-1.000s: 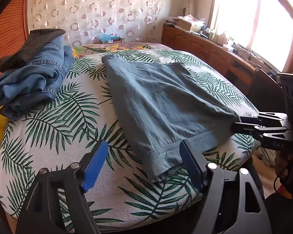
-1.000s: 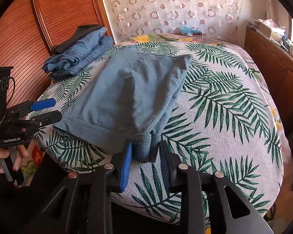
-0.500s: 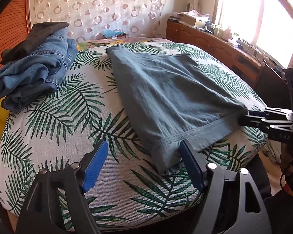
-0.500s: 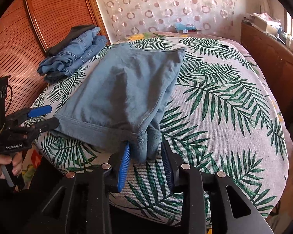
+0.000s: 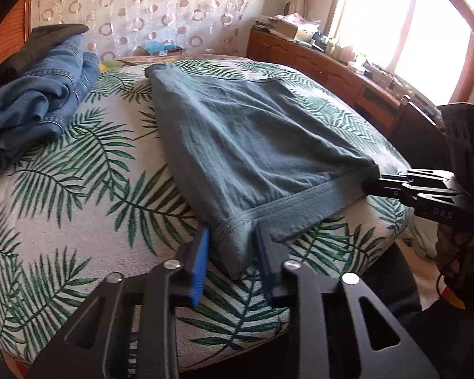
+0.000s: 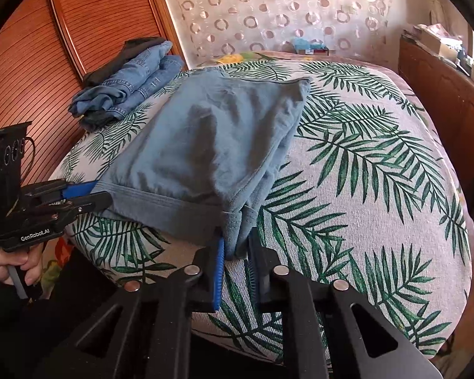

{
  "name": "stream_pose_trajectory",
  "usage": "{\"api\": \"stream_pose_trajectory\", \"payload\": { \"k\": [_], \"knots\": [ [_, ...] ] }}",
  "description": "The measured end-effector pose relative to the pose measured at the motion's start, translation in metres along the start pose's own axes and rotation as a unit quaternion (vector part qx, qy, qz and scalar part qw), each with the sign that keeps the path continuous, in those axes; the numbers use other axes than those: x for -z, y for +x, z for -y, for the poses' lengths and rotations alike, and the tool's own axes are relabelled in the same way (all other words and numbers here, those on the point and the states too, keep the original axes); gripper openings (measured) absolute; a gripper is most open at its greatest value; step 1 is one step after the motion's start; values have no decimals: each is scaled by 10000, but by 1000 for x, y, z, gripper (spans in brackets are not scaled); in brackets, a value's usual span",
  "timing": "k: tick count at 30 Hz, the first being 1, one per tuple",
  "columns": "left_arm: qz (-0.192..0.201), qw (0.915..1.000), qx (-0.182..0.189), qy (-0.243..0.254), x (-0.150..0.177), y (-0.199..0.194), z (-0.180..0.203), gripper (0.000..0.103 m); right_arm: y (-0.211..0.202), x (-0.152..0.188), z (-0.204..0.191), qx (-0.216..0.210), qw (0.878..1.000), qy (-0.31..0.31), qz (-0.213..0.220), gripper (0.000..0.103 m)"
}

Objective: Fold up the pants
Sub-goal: 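Grasp the hem-end corners of the shorts with both tools, then lift the hem end with both tools and fold it over toward the waistband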

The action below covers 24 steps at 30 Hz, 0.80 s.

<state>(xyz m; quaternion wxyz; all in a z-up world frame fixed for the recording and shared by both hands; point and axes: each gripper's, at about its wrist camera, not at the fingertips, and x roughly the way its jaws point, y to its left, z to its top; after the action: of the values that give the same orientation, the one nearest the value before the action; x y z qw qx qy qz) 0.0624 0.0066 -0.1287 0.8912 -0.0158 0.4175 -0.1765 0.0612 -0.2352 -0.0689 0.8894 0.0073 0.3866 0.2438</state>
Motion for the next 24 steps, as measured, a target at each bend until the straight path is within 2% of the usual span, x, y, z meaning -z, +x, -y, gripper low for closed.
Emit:
{"api": "stream_pose_trajectory", "payload": {
  "k": [5, 24],
  "knots": [
    [33, 9999, 94, -67, -2, -4, 2, 17, -7, 0, -1, -93, 9999, 12, 93, 10],
    [797, 9964, 121, 249, -31, -62, 22, 17, -59, -11, -8, -341, 9977, -82, 573, 9]
  ]
}}
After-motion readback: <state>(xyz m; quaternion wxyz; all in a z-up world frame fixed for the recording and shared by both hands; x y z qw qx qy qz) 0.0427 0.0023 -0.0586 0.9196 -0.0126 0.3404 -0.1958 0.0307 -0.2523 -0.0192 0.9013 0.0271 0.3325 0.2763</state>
